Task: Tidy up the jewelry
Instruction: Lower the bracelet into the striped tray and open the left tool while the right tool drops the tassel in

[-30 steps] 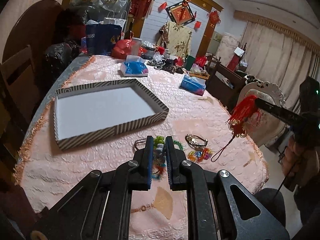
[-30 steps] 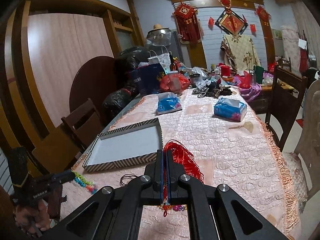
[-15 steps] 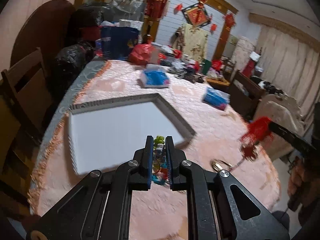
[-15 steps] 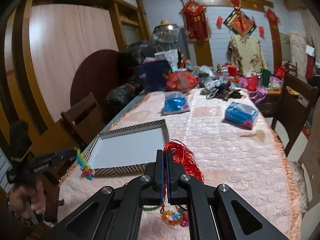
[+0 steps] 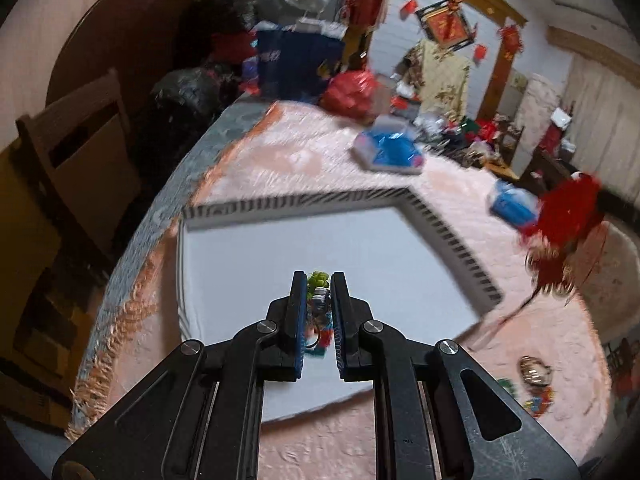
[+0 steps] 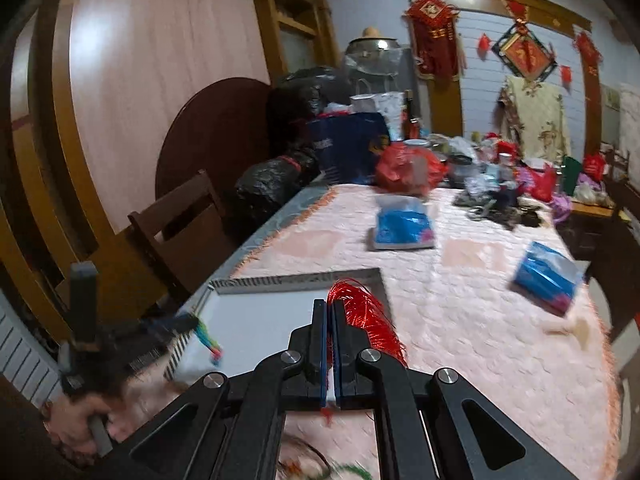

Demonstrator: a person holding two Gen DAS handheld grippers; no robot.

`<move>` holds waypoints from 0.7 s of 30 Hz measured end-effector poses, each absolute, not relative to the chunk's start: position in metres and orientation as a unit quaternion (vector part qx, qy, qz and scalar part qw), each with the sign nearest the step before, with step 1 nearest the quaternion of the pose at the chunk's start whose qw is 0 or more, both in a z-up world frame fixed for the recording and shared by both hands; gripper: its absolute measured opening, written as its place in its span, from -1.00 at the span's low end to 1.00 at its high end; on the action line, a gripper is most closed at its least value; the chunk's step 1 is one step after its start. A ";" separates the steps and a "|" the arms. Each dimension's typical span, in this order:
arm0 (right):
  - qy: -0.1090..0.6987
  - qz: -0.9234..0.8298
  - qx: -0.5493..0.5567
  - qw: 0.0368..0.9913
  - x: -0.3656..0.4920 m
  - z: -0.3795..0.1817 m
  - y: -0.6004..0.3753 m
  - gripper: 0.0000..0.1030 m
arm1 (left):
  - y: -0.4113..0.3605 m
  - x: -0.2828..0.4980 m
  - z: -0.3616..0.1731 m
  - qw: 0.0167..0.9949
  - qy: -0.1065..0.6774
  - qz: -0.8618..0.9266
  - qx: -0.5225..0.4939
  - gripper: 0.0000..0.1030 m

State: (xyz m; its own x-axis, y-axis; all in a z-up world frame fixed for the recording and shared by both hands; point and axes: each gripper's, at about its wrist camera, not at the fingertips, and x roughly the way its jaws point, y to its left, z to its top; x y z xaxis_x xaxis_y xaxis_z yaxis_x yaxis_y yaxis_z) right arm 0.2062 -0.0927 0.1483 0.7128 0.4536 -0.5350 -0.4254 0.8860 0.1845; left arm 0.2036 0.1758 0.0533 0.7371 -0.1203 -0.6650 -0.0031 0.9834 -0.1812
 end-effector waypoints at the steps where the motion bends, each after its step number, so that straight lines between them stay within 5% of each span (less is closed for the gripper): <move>1: 0.295 0.243 0.026 0.924 0.212 0.147 -0.086 -0.97 | 0.178 0.206 0.042 0.925 0.369 -0.025 -0.084 -0.80; 21: 0.492 0.226 0.123 0.832 0.275 -0.010 -0.075 -0.96 | 0.192 0.163 -0.019 0.910 0.401 0.036 -0.096 -0.59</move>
State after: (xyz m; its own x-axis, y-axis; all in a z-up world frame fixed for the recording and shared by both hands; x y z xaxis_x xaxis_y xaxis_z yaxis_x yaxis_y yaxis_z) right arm 0.2755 -0.0754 -0.0100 0.4134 0.4978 -0.7624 -0.2550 0.8671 0.4279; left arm 0.1634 0.1924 -0.0191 0.6754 -0.0110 -0.7374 -0.1432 0.9789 -0.1457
